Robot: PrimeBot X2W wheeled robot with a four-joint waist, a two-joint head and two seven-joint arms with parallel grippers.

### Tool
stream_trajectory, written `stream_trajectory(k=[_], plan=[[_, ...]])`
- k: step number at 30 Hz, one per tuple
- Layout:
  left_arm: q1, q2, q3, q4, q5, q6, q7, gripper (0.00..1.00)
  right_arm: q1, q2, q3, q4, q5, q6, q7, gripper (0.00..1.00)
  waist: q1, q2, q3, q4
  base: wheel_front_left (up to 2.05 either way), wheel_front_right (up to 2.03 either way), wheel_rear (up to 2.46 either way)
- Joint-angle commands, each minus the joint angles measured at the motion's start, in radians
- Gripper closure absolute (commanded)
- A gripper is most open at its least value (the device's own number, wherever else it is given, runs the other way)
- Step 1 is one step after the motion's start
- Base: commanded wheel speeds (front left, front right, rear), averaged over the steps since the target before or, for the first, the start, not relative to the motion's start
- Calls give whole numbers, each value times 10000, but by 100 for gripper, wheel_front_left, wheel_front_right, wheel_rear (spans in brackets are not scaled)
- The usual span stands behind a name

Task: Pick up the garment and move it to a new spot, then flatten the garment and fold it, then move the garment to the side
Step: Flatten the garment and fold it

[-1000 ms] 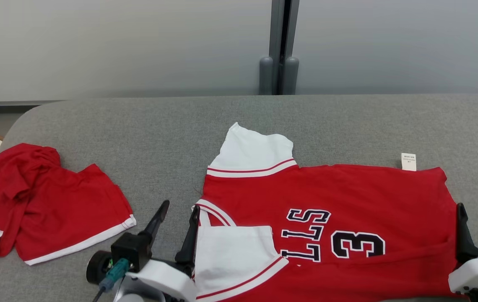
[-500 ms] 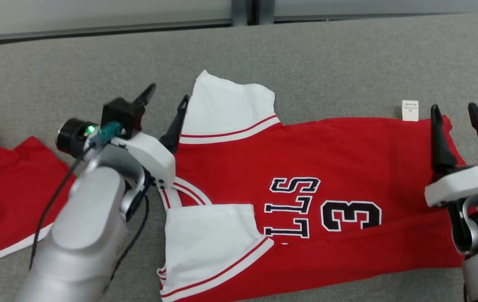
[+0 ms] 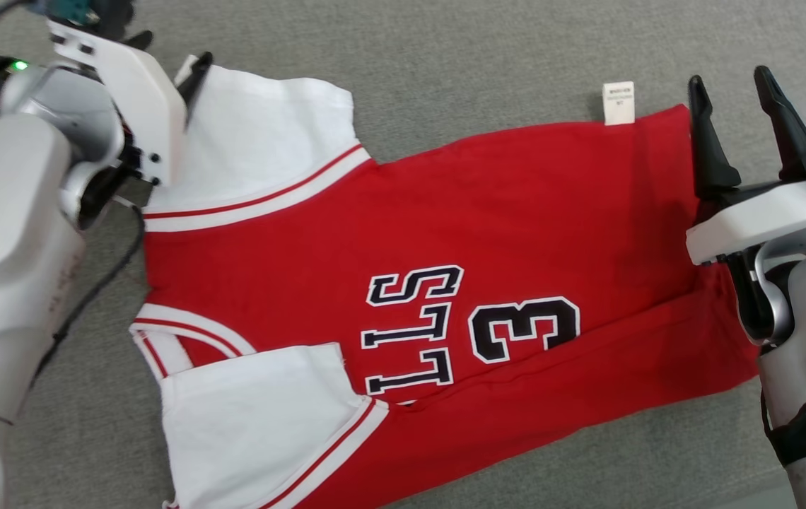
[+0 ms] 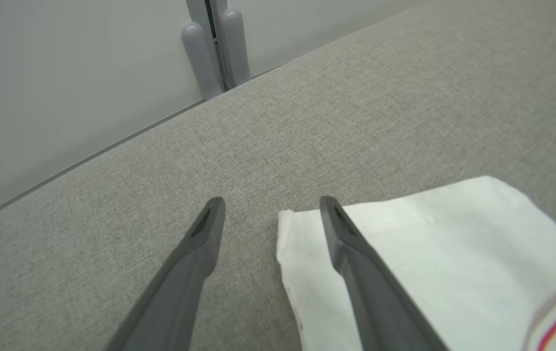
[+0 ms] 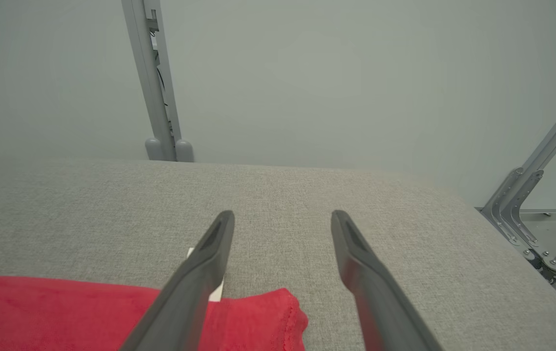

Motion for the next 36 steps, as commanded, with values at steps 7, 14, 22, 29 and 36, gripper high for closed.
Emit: stream_trajectory(k=[7, 14, 22, 29, 36], plan=[[-584, 953, -1103, -253, -1140, 6, 1012, 0, -434, -95, 144, 382, 192, -3, -244, 0, 0, 0, 266, -437, 0, 0, 0], [-550, 1192, -1959, -191, -1931, 5, 1614, 100, -643, -176, 226, 645, 243, -3, -374, 0, 0, 0, 304, -442, 0, 0, 0], [-564, 990, -1843, -449, -2685, 6, 340, 100, -689, -506, 218, 1162, 561, -3, 171, 0, 0, 0, -42, 174, 0, 0, 0], [83, 501, -1913, -892, -2936, 6, -1092, 100, -591, -1265, 395, 2070, 1435, -3, 1491, 0, 0, 0, -656, 1099, 0, 0, 0], [609, 404, -2233, -1510, -3158, 6, -1477, 100, -524, -1836, 654, 2745, 1876, -3, 2201, 0, 0, 0, -990, 1641, 0, 0, 0]])
